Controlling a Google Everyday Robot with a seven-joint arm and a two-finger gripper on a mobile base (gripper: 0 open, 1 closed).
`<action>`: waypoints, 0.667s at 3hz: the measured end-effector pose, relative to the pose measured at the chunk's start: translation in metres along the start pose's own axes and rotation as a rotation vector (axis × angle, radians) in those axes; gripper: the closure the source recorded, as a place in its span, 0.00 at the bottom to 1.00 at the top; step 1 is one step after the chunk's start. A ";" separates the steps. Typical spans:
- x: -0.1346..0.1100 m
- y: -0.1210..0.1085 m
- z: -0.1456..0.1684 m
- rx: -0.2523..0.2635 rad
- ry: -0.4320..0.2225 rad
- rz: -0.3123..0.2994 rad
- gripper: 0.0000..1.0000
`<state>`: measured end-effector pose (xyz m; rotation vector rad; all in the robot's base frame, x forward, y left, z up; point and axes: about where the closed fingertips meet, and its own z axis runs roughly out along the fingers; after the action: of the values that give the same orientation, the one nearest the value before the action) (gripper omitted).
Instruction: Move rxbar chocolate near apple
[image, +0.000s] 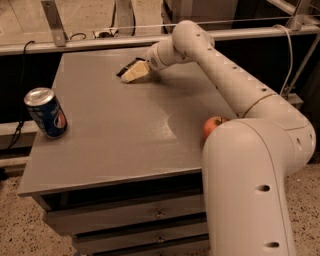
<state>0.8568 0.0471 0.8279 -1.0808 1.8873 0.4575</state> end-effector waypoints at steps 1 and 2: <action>-0.001 0.000 -0.001 0.000 0.000 0.000 0.84; -0.004 0.000 -0.002 0.000 0.000 0.000 1.00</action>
Offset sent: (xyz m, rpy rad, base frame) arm -0.0279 0.0457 0.0893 -0.0766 -0.2231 0.1890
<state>0.8568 0.0471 0.8323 -1.0809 1.8871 0.4575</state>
